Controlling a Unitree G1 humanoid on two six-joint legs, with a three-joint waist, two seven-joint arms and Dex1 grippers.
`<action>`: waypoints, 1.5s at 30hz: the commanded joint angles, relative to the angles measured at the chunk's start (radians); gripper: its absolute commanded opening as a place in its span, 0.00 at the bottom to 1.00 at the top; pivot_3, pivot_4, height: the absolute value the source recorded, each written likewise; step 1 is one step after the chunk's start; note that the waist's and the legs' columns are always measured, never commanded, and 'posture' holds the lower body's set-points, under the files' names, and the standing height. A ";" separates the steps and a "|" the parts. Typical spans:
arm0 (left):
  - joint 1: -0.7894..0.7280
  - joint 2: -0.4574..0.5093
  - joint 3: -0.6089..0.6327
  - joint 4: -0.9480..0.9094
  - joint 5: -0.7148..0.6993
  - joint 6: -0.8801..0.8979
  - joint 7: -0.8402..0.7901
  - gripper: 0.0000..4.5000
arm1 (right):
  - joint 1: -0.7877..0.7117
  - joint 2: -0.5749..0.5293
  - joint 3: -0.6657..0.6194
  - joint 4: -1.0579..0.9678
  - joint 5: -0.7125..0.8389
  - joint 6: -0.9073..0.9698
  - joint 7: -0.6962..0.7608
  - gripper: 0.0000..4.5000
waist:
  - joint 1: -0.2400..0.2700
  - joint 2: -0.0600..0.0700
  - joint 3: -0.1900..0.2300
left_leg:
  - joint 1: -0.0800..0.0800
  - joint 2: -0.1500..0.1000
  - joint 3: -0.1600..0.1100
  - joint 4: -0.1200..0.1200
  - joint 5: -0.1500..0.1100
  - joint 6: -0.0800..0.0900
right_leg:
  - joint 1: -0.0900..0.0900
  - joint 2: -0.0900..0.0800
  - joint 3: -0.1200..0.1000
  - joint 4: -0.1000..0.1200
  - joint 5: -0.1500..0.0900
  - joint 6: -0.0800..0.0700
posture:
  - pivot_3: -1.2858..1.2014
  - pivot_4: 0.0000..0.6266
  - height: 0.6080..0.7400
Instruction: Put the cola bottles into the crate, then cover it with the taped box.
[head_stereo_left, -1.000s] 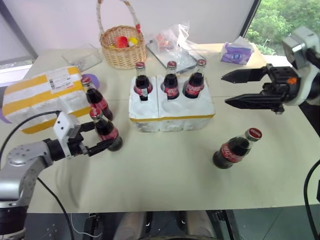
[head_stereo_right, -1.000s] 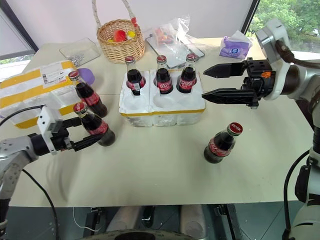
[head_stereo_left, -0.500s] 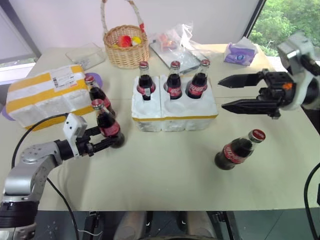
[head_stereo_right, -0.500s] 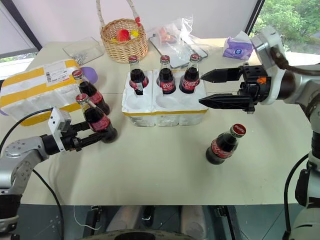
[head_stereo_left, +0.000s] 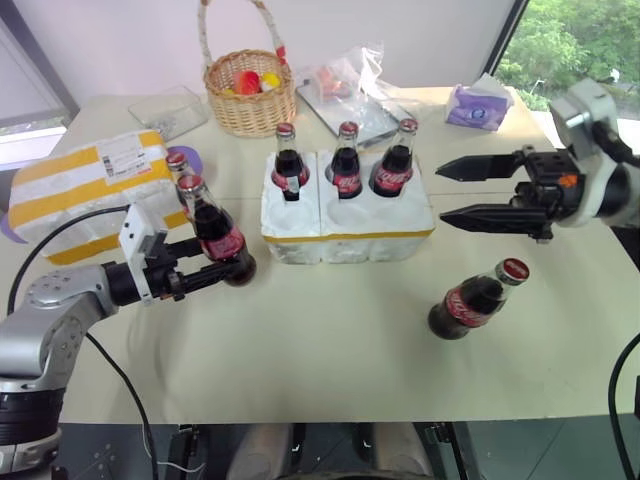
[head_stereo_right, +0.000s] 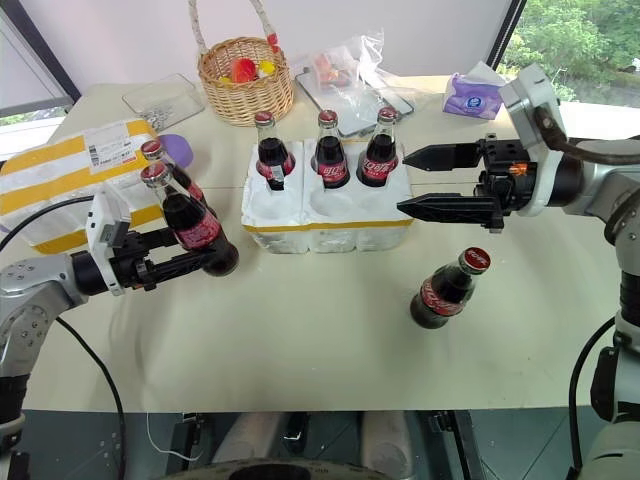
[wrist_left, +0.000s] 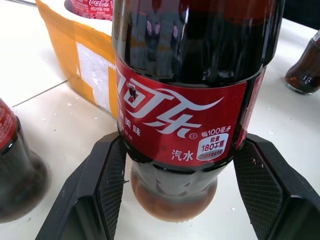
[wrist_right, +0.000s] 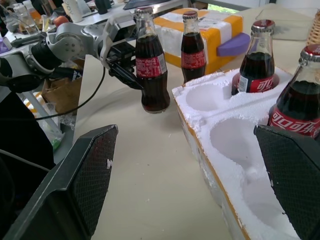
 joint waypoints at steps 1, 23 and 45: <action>0.012 0.027 0.074 -0.077 -0.049 0.001 -0.010 0.58 | 0.002 0.000 -0.036 -0.036 0.022 -0.016 -0.006 1.00 | -0.001 0.000 0.000 | 0.000 0.000 0.000 0.000 0.000 0.000 | 0.000 0.000 0.000 0.000 0.000 0.000 | 0.52 0.24 1.00; -0.520 0.007 -0.106 -0.010 -0.165 0.167 0.022 0.58 | 0.036 0.026 -0.078 -0.070 0.039 -0.003 -0.100 1.00 | 0.001 -0.003 0.002 | 0.000 0.000 0.000 0.002 0.000 0.000 | 0.001 0.001 0.000 0.001 0.001 0.001 | 0.52 0.24 1.00; -0.811 -0.383 -0.443 0.470 0.276 -0.155 -0.060 0.58 | 0.152 0.036 -0.193 -0.176 0.115 0.025 -0.304 1.00 | 0.002 -0.006 0.004 | 0.000 -0.001 0.002 0.004 0.000 0.001 | 0.001 0.000 0.000 0.002 0.002 0.003 | 0.52 0.24 1.00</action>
